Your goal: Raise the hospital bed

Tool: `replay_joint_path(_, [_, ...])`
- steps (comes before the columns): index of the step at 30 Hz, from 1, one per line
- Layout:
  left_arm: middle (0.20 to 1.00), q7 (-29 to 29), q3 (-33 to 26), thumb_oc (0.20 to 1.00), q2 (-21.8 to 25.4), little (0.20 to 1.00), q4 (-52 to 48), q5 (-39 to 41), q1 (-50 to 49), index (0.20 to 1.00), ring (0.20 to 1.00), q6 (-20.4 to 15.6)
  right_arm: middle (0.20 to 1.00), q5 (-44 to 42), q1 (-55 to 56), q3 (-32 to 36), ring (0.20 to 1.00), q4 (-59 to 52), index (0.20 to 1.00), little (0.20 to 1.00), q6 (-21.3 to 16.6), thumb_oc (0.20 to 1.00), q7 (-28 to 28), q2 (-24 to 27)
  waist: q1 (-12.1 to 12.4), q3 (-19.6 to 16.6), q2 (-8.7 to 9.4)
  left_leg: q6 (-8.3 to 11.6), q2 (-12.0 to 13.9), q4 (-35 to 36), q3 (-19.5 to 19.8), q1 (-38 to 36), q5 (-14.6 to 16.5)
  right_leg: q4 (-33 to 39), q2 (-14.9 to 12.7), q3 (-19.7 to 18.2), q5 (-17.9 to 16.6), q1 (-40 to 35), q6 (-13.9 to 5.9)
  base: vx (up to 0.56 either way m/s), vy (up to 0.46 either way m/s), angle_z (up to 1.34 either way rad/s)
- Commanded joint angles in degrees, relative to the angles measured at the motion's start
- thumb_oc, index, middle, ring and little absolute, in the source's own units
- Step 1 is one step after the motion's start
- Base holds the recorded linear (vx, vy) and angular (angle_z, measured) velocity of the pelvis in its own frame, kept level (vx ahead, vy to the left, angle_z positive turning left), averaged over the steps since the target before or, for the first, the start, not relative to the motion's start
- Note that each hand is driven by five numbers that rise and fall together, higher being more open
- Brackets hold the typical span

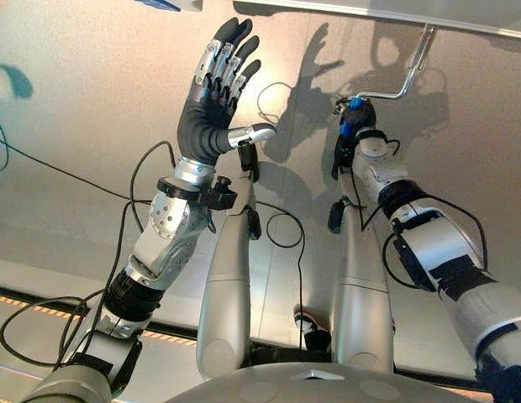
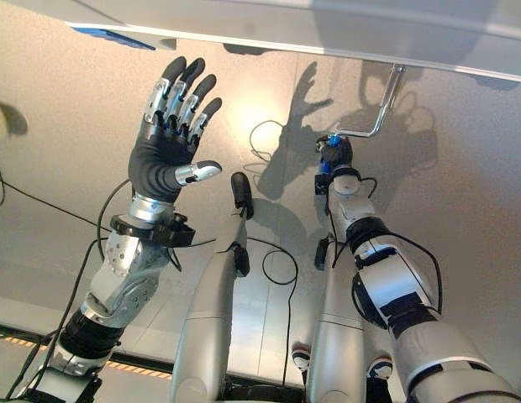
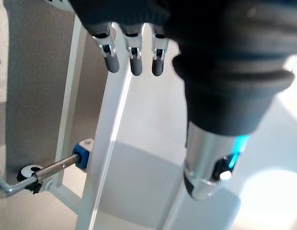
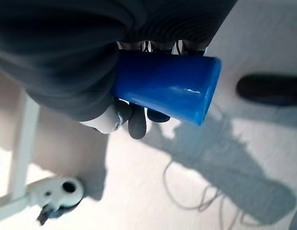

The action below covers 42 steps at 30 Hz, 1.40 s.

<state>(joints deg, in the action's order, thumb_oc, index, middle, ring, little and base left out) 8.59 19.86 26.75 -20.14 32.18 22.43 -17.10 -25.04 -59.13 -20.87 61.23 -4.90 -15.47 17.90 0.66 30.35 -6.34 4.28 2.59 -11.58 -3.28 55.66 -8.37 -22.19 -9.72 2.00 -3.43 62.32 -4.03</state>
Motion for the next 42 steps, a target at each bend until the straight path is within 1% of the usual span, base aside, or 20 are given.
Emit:
replay_joint_path(1, [1.000,0.3,-1.6,1.000,1.4,1.000,-5.3,-1.8,-2.6,1.000,1.000,-2.5,0.200,11.4,0.8,-15.5,0.200,-7.0,0.200,0.200,0.4,0.200,8.1,-14.7,1.3,-0.6,-1.98,-2.06,-3.8,-5.7,-0.8,2.1,6.2,6.4,-0.5,-0.7,-2.9,-2.3,-5.47,0.01,0.031,-0.04])
replay_joint_path(2, [1.000,0.3,-1.6,1.000,1.4,1.000,-5.3,-1.8,-2.6,1.000,1.000,-2.5,0.200,11.4,0.9,-15.5,0.200,-7.1,0.200,0.200,0.4,0.200,8.1,-14.7,1.3,-0.6,-1.98,-2.06,-3.8,-5.7,-0.8,2.1,6.2,6.4,-0.5,-0.7,-2.9,-2.3,-5.47,0.01,0.034,-0.06])
replay_joint_path(6, [1.000,-0.3,-1.8,1.000,1.5,1.000,-5.6,-1.7,-3.5,1.000,1.000,-3.3,0.200,5.2,2.8,-17.0,0.200,-17.9,0.200,0.200,-2.8,0.200,9.8,-14.1,1.1,-0.6,-2.14,-1.98,-3.7,-5.7,-1.1,1.4,6.1,6.5,-0.7,-0.9,-2.9,-2.8,-5.49,0.01,0.014,-0.07])
replay_joint_path(7, [1.000,-0.3,-1.7,1.000,1.5,1.000,-5.6,-1.7,-3.5,1.000,1.000,-3.3,0.200,5.2,2.9,-17.0,0.200,-17.9,0.200,0.200,-2.7,0.200,9.8,-14.0,1.1,-0.6,-2.16,-1.98,-3.7,-5.7,-1.1,1.4,6.1,6.5,-0.7,-0.9,-2.9,-2.8,-5.49,0.00,-0.005,-0.08])
replay_joint_path(8, [1.000,-0.5,-1.9,1.000,1.9,1.000,-5.9,-1.7,-3.9,1.000,1.000,-3.8,0.200,0.1,4.1,-17.2,0.200,-25.5,0.200,0.200,-4.9,0.200,10.9,-12.3,0.8,-0.6,-1.93,-1.92,-3.5,-5.7,-1.3,1.2,6.2,6.7,-0.6,-1.0,-2.9,-3.0,-5.51,0.00,-0.008,-0.07])
replay_joint_path(9, [1.000,-0.5,-1.8,1.000,1.9,1.000,-5.9,-1.7,-3.9,1.000,1.000,-3.8,0.200,0.0,4.2,-17.2,0.200,-25.6,0.200,0.200,-4.9,0.200,10.9,-12.2,0.8,-0.6,-1.96,-1.92,-3.5,-5.7,-1.3,1.1,6.2,6.7,-0.6,-1.1,-2.9,-3.1,-5.52,0.01,-0.013,-0.06])
replay_joint_path(10, [1.000,-0.7,-1.9,1.000,2.4,1.000,-5.9,-1.7,-4.2,1.000,1.000,-4.2,0.200,-3.2,5.8,-17.0,0.200,-31.9,0.200,0.200,-6.5,0.200,11.5,-9.1,0.4,-0.6,-1.60,-1.88,-3.4,-5.5,-1.4,0.7,6.2,6.7,-0.5,-1.1,-2.9,-3.2,-5.53,0.01,-0.012,-0.04])
replay_joint_path(11, [1.000,-0.7,-1.9,1.000,2.8,1.000,-6.0,-1.8,-4.4,1.000,1.000,-4.5,0.200,-5.7,6.8,-16.1,0.200,-35.3,0.200,0.200,-7.7,0.200,11.6,-7.1,0.1,-0.6,-1.36,-1.86,-3.3,-5.5,-1.5,0.6,6.2,6.8,-0.5,-1.2,-2.9,-3.3,-5.55,0.01,-0.021,-0.04])
replay_joint_path(15, [1.000,-1.1,-2.3,1.000,3.8,1.000,-5.0,-2.7,-5.0,1.000,1.000,-5.4,0.200,-10.7,13.0,-10.9,0.200,-50.4,0.200,0.200,-12.4,0.200,12.2,2.3,-1.3,-0.6,-0.23,-1.77,-3.1,-5.0,-2.1,-0.4,6.1,7.3,-0.2,-1.5,-3.0,-4.0,-5.74,0.00,-0.026,0.00])
replay_joint_path(16, [1.000,-1.4,-2.5,1.000,3.9,1.000,-4.8,-2.7,-5.2,1.000,1.000,-5.7,0.200,-12.0,14.9,-9.0,0.200,-53.2,0.200,0.200,-13.3,0.200,12.4,3.9,-1.8,-0.6,0.02,-1.75,-3.0,-4.9,-2.2,-0.6,6.1,7.4,-0.1,-1.7,-2.9,-4.2,-5.77,0.00,-0.040,0.00])
replay_joint_path(19, [1.000,-2.1,-3.5,1.000,4.3,1.000,-5.1,-2.8,-6.1,1.000,1.000,-6.2,0.200,-13.8,20.7,-4.3,0.200,-59.1,0.200,0.200,-15.2,0.200,12.9,6.3,-2.6,-0.6,0.48,-1.75,-2.8,-4.6,-2.3,-1.5,6.1,7.4,0.2,-1.8,-2.8,-4.7,-5.85,0.00,-0.047,0.01])
replay_joint_path(20, [1.000,-2.1,-3.4,1.000,4.3,1.000,-5.1,-2.8,-6.2,1.000,1.000,-6.2,0.200,-13.7,20.9,-4.2,0.200,-59.2,0.200,0.200,-15.2,0.200,12.9,6.3,-2.6,-0.6,0.47,-1.74,-2.8,-4.6,-2.3,-1.6,6.1,7.4,0.2,-1.8,-2.8,-4.8,-5.85,-0.01,-0.062,0.01])
replay_joint_path(21, [1.000,-2.7,-4.3,1.000,4.6,1.000,-5.2,-2.6,-7.0,1.000,1.000,-6.3,0.200,-14.2,24.5,-0.9,0.200,-62.0,0.200,0.200,-16.1,0.200,12.8,7.7,-3.1,-0.6,0.78,-1.69,-2.7,-4.1,-2.4,-2.3,6.0,7.5,0.5,-1.8,-2.8,-5.2,-5.90,-0.01,-0.071,0.02])
replay_joint_path(26, [1.000,-4.5,-6.4,1.000,4.9,1.000,-5.8,-1.7,-8.9,1.000,1.000,-6.3,0.200,-14.6,30.5,7.0,0.200,-66.5,0.200,0.200,-18.4,0.200,11.6,8.8,-4.1,-0.6,1.47,-1.40,-2.1,-2.8,-2.8,-4.3,5.7,8.0,1.4,-1.9,-2.5,-6.6,-5.81,-0.01,-0.076,-0.03])
replay_joint_path(29, [1.000,-5.2,-7.1,1.000,4.6,1.000,-6.4,-1.0,-9.8,1.000,1.000,-6.3,0.200,-14.8,32.7,10.9,0.200,-67.5,0.200,0.200,-19.6,0.200,10.2,8.3,-4.6,-0.6,1.81,-1.30,-1.6,-2.2,-2.8,-5.2,5.6,7.9,1.9,-1.8,-2.3,-7.1,-5.68,-0.01,-0.086,-0.06])
replay_joint_path(34, [1.000,-6.1,-7.9,1.000,4.1,1.000,-7.1,-0.4,-10.5,1.000,1.000,-6.2,0.200,-14.7,34.5,14.9,0.200,-66.8,0.200,0.200,-21.1,0.200,7.7,6.9,-5.0,-0.6,1.97,-0.97,-1.0,-1.5,-2.8,-6.5,5.4,7.6,2.6,-2.0,-1.7,-7.6,-5.43,0.00,-0.068,-0.02])
replay_joint_path(36, [1.000,-6.3,-8.4,1.000,3.6,1.000,-7.4,0.1,-10.8,1.000,1.000,-6.2,0.200,-15.4,35.4,17.8,0.200,-66.7,0.200,0.200,-22.3,0.200,6.2,5.8,-5.4,-0.6,2.16,-0.74,-0.6,-0.8,-2.6,-7.5,5.2,7.1,3.1,-1.9,-1.3,-7.8,-5.18,0.00,-0.067,-0.04])
replay_joint_path(37, [1.000,-6.3,-8.4,1.000,3.6,1.000,-7.4,0.1,-10.8,1.000,1.000,-6.2,0.200,-15.4,35.5,17.9,0.200,-66.7,0.200,0.200,-22.3,0.200,6.2,5.8,-5.4,-0.6,2.18,-0.74,-0.6,-0.7,-2.6,-7.5,5.2,7.1,3.2,-1.9,-1.3,-7.8,-5.17,0.00,-0.067,-0.04])
replay_joint_path(38, [1.000,-6.4,-8.7,1.000,3.5,1.000,-7.7,0.3,-10.9,1.000,1.000,-6.2,0.200,-15.5,35.7,20.2,0.200,-65.4,0.200,0.200,-23.3,0.200,4.6,5.3,-5.6,-0.6,2.24,-0.61,-0.5,-0.1,-2.6,-8.1,5.0,7.0,3.4,-1.9,-1.1,-7.9,-5.17,0.00,-0.059,-0.04])
replay_joint_path(42, [1.000,-6.5,-9.7,1.000,3.4,1.000,-8.2,0.7,-11.3,1.000,1.000,-6.2,0.200,-13.5,35.7,23.9,0.200,-62.2,0.200,0.200,-24.5,0.200,0.2,5.5,-5.8,-0.6,2.47,-0.38,-0.3,0.7,-2.4,-8.8,4.8,7.1,3.8,-1.8,-0.9,-8.1,-5.07,0.00,-0.051,-0.03])
